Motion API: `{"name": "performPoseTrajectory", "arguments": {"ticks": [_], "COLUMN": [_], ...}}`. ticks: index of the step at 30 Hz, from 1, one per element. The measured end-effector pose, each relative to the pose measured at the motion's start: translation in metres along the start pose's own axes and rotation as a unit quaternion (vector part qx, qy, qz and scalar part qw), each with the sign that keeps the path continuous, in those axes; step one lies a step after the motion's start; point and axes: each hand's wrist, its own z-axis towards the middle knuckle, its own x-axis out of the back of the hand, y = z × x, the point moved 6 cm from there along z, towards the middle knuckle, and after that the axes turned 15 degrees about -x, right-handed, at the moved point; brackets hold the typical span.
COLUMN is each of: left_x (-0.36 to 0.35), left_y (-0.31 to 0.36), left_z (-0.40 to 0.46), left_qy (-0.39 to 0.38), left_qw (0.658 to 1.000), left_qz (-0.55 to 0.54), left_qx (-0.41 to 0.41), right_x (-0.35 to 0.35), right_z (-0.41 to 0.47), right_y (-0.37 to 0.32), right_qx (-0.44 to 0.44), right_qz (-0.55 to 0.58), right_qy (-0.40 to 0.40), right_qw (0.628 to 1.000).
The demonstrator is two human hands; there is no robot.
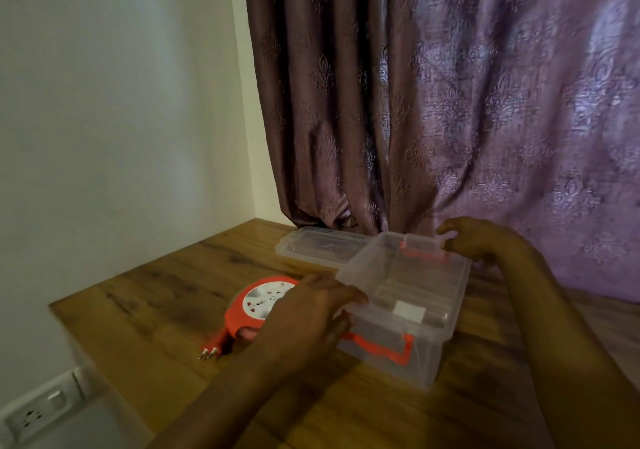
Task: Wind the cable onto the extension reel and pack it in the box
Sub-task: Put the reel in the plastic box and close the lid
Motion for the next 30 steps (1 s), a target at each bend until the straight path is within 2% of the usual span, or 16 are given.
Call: {"name": "performPoseTrajectory", "arguments": {"ticks": [7,12,17,30], "left_x": [0.031,0.051,0.059,0.069], "left_y": [0.014,0.018,0.014,0.004], "left_z": [-0.060,-0.084,-0.101,-0.115], "left_qy": [-0.009,-0.018,-0.023,-0.047], "left_qw": [0.999,0.997,0.991,0.986], "left_qz": [-0.007,-0.034,-0.064,-0.066], "left_qx": [0.039,0.062,0.115,0.143], "right_x": [-0.003,-0.011,-0.017,-0.022], "right_z": [-0.028,-0.043,-0.050,-0.057], "right_y": [-0.025,-0.042,-0.053,-0.063], "right_qx": [0.054,0.051,0.063,0.074], "right_qz": [0.054,0.049,0.039,0.023], "right_qy": [-0.115,-0.180,-0.205,-0.212], "right_qw": [0.990,0.981,0.976,0.974]}}
